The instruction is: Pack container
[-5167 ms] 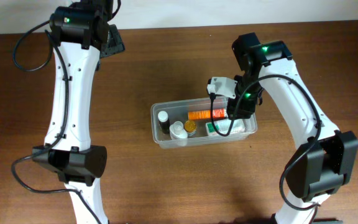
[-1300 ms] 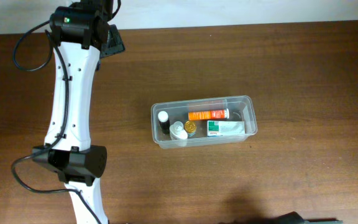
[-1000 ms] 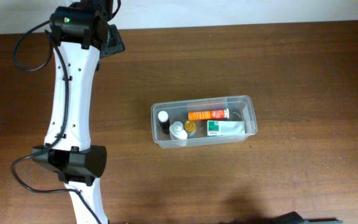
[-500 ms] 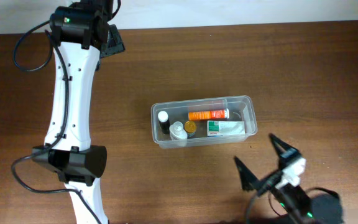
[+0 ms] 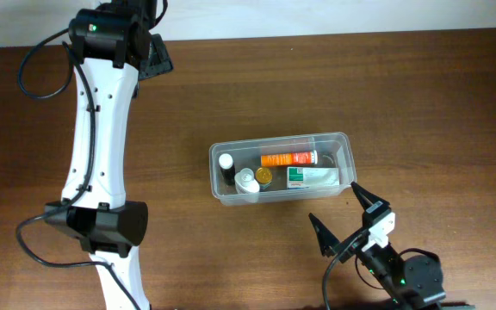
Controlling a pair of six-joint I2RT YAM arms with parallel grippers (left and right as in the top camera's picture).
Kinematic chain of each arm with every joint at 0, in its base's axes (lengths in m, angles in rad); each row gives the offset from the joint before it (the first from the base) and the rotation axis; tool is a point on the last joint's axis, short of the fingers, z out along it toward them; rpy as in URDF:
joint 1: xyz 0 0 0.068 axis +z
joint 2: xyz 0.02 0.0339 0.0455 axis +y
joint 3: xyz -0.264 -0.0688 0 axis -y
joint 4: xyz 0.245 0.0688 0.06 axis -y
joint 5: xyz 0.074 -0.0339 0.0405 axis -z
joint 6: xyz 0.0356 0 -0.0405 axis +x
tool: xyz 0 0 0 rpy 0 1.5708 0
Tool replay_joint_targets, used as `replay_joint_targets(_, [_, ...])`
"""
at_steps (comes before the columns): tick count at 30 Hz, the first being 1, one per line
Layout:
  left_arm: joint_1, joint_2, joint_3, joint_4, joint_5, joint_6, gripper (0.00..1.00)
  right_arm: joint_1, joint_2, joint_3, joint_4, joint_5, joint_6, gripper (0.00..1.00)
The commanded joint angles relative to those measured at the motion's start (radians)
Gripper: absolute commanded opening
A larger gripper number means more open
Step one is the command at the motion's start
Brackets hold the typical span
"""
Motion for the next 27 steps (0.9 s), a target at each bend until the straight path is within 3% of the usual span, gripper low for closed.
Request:
replay_joint_targets(1, [0.005, -0.008, 0.006, 0.002, -0.014, 0.012, 1.00, 0.005, -0.009, -0.049, 0.007, 0.067, 0.001, 0.98])
replay_joint_targets(4, [0.005, -0.008, 0.006, 0.002, -0.014, 0.012, 0.99, 0.005, -0.008, -0.079, 0.007, 0.117, -0.004, 0.98])
replay_joint_targets(8, [0.005, -0.008, 0.006, 0.002, -0.014, 0.012, 0.99, 0.005, 0.004, -0.079, 0.004, 0.176, -0.130, 0.98])
replay_joint_targets(20, [0.005, -0.008, 0.006, 0.002, -0.014, 0.013, 1.00, 0.005, 0.004, -0.079, 0.018, 0.699, -0.138, 0.98])
replay_joint_targets(27, [0.005, -0.008, 0.006, 0.002, -0.014, 0.012, 0.99, 0.005, 0.004, -0.079, 0.020, 0.723, -0.137, 0.98])
